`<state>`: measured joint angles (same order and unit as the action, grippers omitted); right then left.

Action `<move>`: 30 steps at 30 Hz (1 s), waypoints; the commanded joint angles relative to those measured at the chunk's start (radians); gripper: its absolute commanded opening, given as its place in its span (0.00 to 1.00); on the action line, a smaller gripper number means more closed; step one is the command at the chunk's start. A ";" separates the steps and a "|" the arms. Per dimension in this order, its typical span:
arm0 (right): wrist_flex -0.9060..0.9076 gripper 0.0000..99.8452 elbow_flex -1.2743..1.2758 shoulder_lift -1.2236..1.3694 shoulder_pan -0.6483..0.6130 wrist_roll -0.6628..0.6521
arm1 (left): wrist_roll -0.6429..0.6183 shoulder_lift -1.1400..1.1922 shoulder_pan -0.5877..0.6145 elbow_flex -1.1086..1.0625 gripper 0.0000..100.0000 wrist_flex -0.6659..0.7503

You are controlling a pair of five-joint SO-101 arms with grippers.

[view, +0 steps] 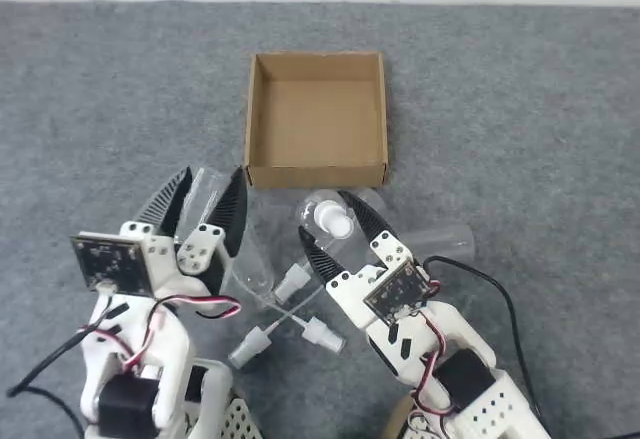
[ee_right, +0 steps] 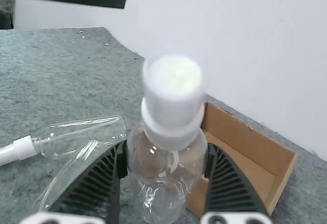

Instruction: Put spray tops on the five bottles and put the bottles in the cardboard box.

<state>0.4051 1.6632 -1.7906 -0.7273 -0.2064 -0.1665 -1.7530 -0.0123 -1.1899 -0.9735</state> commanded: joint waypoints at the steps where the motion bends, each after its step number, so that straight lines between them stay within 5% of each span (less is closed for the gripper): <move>1: 0.002 0.07 0.018 -0.024 0.021 -0.006 | 0.003 -0.003 0.054 0.022 0.20 -0.051; 13: 0.016 0.07 0.018 -0.024 0.047 -0.006 | 0.006 -0.003 0.126 -0.140 0.20 -0.077; 30: 0.016 0.07 0.018 -0.024 0.047 -0.006 | 0.009 -0.003 0.132 -0.349 0.20 0.150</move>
<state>0.4173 1.6632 -1.7906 -0.6935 -0.2064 -0.1649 -1.7407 0.1135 -1.5489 -0.8600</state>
